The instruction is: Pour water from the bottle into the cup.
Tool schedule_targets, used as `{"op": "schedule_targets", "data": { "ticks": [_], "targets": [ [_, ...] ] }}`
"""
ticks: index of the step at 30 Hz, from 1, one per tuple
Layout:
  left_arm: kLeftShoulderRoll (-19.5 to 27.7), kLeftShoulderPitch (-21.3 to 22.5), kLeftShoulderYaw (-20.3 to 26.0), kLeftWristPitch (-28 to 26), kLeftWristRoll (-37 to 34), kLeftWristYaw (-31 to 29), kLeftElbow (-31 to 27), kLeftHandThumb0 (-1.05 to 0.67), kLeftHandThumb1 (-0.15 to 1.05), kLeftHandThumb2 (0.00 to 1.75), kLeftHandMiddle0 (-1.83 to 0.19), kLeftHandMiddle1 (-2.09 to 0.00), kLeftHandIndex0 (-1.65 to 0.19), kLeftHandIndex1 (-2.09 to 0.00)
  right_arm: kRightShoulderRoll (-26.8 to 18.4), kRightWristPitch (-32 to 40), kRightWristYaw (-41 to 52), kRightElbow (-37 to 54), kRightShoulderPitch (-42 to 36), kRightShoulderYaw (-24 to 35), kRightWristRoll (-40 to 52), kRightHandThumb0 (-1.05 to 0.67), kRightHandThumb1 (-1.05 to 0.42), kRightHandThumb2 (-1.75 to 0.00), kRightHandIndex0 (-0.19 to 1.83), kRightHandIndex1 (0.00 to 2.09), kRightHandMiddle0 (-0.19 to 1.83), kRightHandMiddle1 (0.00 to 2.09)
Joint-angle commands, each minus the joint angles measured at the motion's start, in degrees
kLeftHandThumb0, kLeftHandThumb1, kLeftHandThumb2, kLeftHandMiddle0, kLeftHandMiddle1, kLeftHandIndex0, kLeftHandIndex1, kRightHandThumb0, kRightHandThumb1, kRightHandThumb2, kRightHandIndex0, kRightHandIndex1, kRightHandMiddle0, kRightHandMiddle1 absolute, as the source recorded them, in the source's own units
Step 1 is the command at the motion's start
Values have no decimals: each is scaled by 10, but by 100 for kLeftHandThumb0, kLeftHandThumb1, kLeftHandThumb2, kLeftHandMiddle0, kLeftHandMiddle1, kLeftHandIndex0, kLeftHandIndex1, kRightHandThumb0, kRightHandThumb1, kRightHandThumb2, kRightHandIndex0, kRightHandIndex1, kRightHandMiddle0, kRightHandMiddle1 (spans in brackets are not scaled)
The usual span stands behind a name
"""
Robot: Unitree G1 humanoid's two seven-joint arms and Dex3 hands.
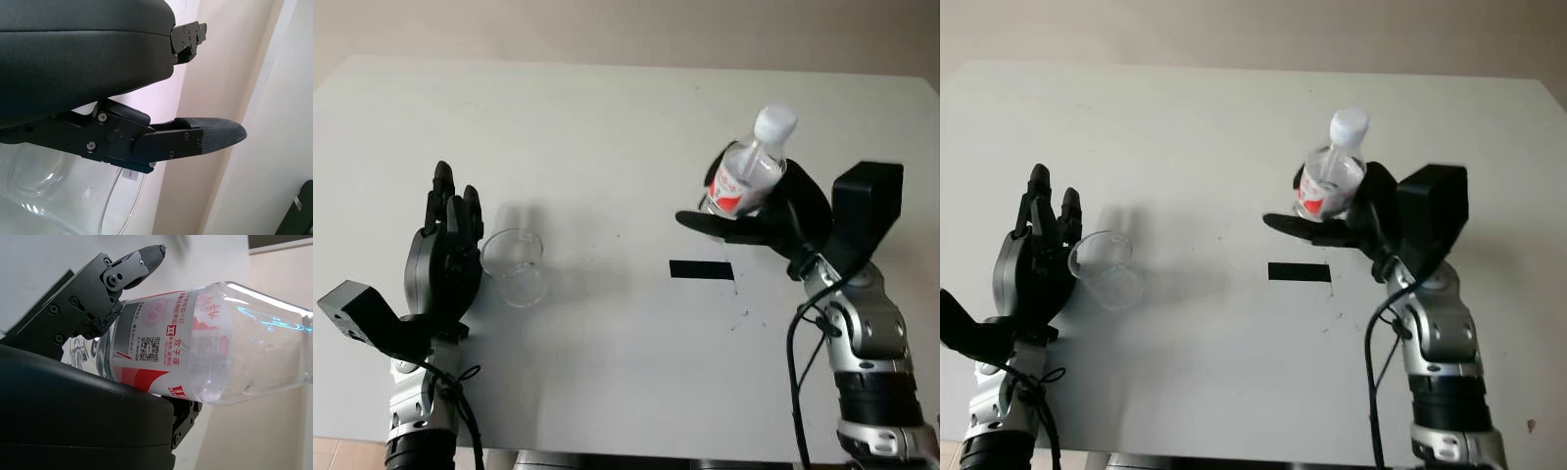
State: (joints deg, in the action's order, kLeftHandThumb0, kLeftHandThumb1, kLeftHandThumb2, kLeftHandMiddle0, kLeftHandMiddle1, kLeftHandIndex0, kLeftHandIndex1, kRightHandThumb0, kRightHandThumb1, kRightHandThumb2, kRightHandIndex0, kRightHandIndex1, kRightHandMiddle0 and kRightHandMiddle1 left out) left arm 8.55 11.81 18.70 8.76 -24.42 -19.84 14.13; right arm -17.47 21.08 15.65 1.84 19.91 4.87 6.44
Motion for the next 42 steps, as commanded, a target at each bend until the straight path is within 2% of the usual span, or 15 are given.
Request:
{"op": "schedule_targets", "data": {
  "ticks": [1, 8, 11, 16, 19, 31, 34, 36, 38, 40, 41, 42],
  "targets": [
    [-4, -16, -2, -6, -1, 1, 2, -78, 105, 49, 19, -1, 19, 0, -6, 4, -2, 23, -3, -2, -4, -22, -105, -28, 92, 209, 51, 209],
    [-3, -18, 2, -17, -8, 1, -3, -79, 105, 46, 19, -2, 19, 0, -5, 32, 3, 18, 0, -19, -18, -20, -105, -31, 92, 209, 45, 209],
    [-4, -19, 5, -16, -10, -1, -3, -78, 105, 46, 19, -3, 19, 0, -3, 85, 1, 17, 10, -22, -16, -21, -105, -31, 97, 209, 45, 209],
    [-2, -18, 7, -15, -11, -3, -2, -78, 105, 47, 19, -3, 19, 0, 1, 130, 17, 2, 17, -18, 6, -20, -105, -31, 128, 209, 49, 209],
    [1, -17, 7, -15, -12, -8, 1, -77, 105, 47, 19, -2, 19, 0, 3, 156, 12, 6, 19, -18, 12, -19, -105, -30, 134, 209, 52, 209],
    [3, -15, 6, -14, -7, -6, 0, -77, 105, 50, 19, -1, 19, 0, 3, 124, 8, -1, 3, -22, 6, -19, -105, -30, 140, 209, 56, 209],
    [5, -15, 7, -13, -6, -7, 2, -77, 105, 51, 19, -1, 19, 0, 2, 79, 8, -8, -8, -32, -8, -19, -105, -28, 138, 209, 58, 209],
    [6, -14, 7, -14, -7, -8, 3, -77, 105, 51, 19, 0, 19, 0, -3, 37, 13, -17, -16, -43, -24, -20, -105, -28, 133, 209, 62, 209],
    [6, -14, 8, -14, -8, -7, 3, -77, 105, 51, 19, -1, 19, 0, -6, -24, 22, -34, -26, -50, -35, -22, -105, -23, 118, 209, 70, 209],
    [6, -14, 8, -14, -9, -9, 3, -77, 105, 51, 19, -1, 19, 0, -6, -75, 30, -51, -35, -54, -42, -26, -105, -13, 83, 209, 65, 209],
    [7, -14, 8, -14, -9, -10, 3, -77, 105, 50, 19, -1, 19, 0, -6, -97, 34, -59, -39, -54, -44, -30, -103, -9, 64, 209, 55, 209],
    [7, -15, 8, -14, -9, -10, 3, -76, 105, 50, 19, 0, 19, 0, -5, -110, 37, -65, -42, -53, -44, -36, -100, -7, 38, 209, 36, 209]
  ]
}}
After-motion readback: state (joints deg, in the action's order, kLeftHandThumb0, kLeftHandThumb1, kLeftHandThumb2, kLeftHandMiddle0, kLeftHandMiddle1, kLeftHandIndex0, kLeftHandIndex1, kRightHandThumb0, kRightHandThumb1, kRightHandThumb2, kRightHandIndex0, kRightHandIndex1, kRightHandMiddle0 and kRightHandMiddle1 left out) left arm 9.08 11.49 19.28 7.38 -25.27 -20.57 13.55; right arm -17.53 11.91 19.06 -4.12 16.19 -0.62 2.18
